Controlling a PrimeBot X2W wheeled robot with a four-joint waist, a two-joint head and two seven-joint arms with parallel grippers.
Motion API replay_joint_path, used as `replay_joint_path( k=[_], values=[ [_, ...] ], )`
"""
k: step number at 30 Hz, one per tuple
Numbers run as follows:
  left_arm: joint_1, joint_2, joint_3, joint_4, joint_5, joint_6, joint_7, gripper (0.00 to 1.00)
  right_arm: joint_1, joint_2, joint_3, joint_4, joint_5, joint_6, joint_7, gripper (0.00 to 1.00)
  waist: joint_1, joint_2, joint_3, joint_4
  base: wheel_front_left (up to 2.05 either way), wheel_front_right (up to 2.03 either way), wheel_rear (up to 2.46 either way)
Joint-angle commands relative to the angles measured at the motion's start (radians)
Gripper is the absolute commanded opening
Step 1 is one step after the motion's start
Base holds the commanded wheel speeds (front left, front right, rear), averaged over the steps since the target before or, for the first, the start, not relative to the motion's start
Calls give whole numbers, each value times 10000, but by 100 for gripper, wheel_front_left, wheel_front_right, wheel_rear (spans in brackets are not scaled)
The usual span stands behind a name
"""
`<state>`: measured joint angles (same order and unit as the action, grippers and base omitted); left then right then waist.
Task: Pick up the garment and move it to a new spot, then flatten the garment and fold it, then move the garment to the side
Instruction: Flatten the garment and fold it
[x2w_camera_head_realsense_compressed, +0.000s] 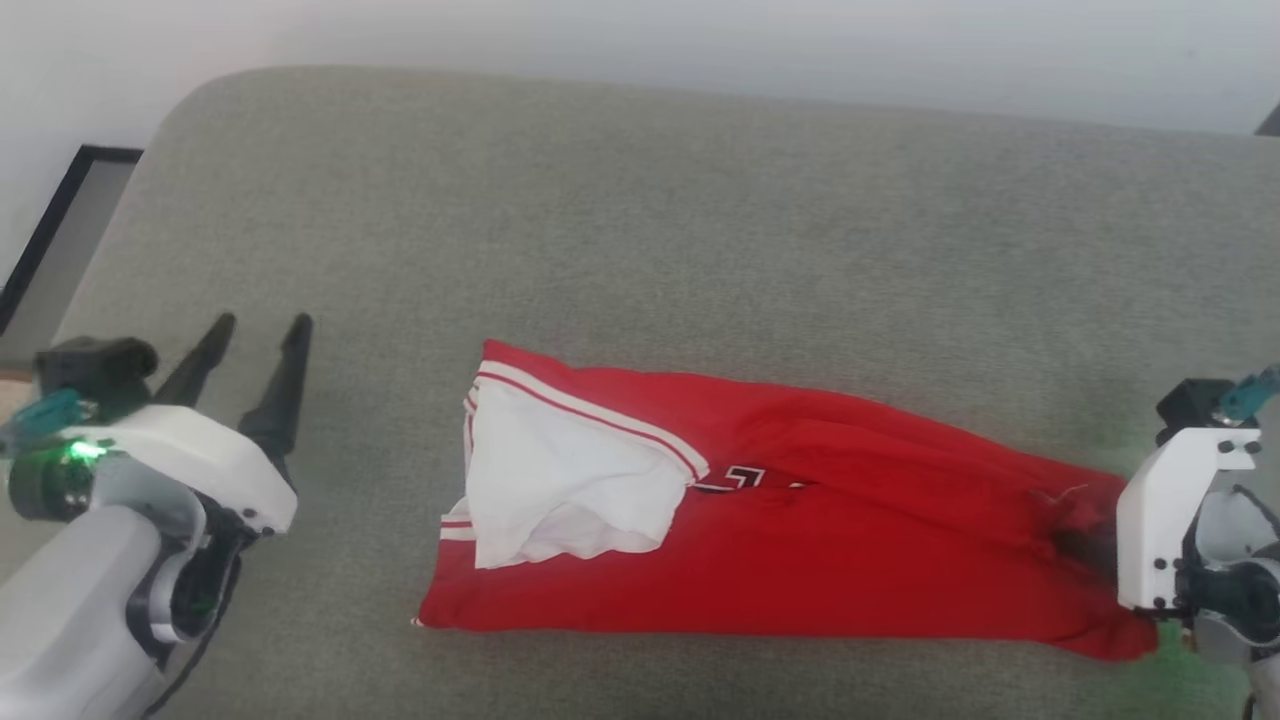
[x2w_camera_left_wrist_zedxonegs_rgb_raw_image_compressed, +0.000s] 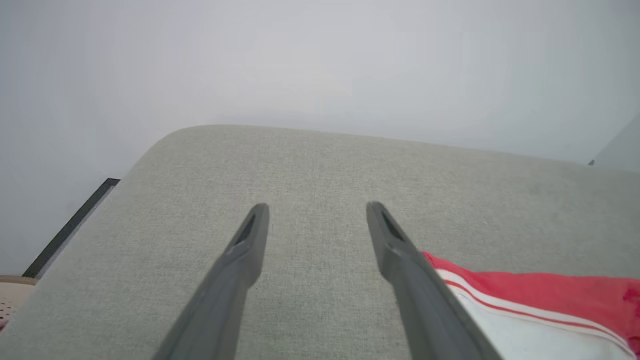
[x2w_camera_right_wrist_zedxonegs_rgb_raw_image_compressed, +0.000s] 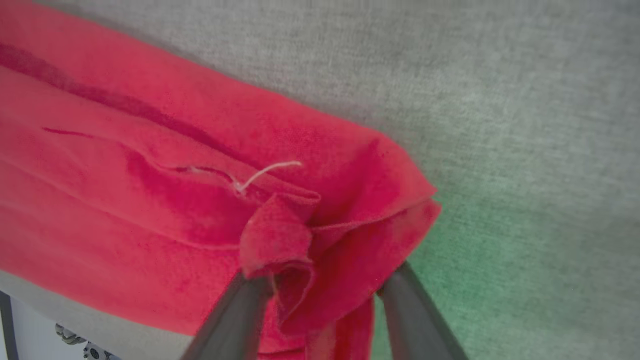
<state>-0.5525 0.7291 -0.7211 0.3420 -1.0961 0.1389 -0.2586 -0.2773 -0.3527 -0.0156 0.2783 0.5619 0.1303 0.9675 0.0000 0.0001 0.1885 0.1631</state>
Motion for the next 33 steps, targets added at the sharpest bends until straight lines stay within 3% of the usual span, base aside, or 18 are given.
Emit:
replay_joint_path(
  k=[1, 6, 16, 26, 33],
  values=[
    [286, -240, 797, -61, 462, -131, -78, 100, 41, 118, 277, 279, 217, 8, -101, 0, 0, -1, 88, 108, 0, 0, 0],
    [1544, -1030, 2915, -8, 1623, -626, -65, 100, -118, -160, 237, 322, 566, 5, -320, 0, 0, -1, 130, 179, 0, 0, 0],
    [2793, -2366, 5372, 311, 3390, -1796, -68, 100, -195, -845, -478, 307, 719, -4, -713, 0, 0, -1, 188, 85, 0, 0, 0],
    [2849, -3187, 6490, 673, 4662, -2532, -69, 100, -592, -1951, -2018, 1192, -152, -1, -1299, 0, 0, -1, 447, -265, 0, 0, 0],
    [2840, -3461, 6850, 822, 4966, -2685, -70, 100, -783, -1979, -1545, 688, 58, 5, -944, 0, 0, -1, 402, -626, 0, 0, 0]
  ],
)
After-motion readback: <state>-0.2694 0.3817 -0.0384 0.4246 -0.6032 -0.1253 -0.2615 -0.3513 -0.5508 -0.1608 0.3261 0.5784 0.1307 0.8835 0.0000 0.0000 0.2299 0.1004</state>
